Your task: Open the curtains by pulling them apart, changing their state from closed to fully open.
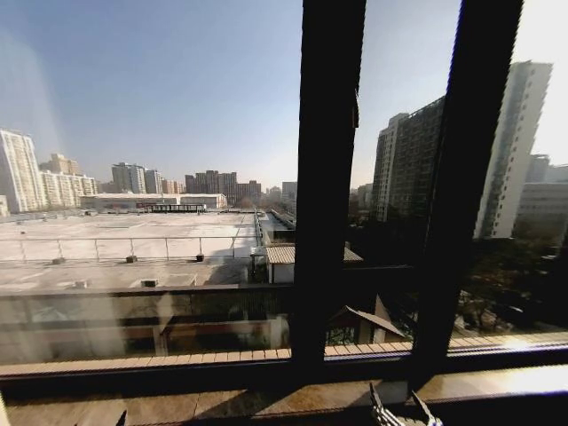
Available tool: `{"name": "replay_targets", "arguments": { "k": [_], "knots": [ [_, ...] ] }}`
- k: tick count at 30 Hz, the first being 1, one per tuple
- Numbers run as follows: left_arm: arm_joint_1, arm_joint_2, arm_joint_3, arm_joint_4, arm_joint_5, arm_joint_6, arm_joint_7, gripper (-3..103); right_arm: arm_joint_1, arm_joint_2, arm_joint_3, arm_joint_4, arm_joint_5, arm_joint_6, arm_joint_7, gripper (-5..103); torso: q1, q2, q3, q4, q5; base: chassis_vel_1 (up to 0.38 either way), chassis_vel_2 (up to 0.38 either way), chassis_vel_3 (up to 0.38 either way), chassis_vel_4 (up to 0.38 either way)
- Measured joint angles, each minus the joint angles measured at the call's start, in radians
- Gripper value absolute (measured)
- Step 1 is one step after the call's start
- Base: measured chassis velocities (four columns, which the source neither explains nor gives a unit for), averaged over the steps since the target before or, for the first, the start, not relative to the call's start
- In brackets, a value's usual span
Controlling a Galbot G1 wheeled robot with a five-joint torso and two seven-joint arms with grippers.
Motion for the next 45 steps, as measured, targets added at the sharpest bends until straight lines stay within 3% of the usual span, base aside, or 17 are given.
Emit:
{"name": "replay_targets", "arguments": {
  "k": [45],
  "knots": [
    [0.005, -0.001, -0.005, 0.005, -0.001, -0.011, 0.009, 100, -0.003, -0.004, 0.002, 0.012, -0.005, -0.003, 0.002, 100, 0.0, 0.0, 0.0, 0.0, 0.0002, -0.091, -0.143, 0.094, 0.142]
  ]
}}
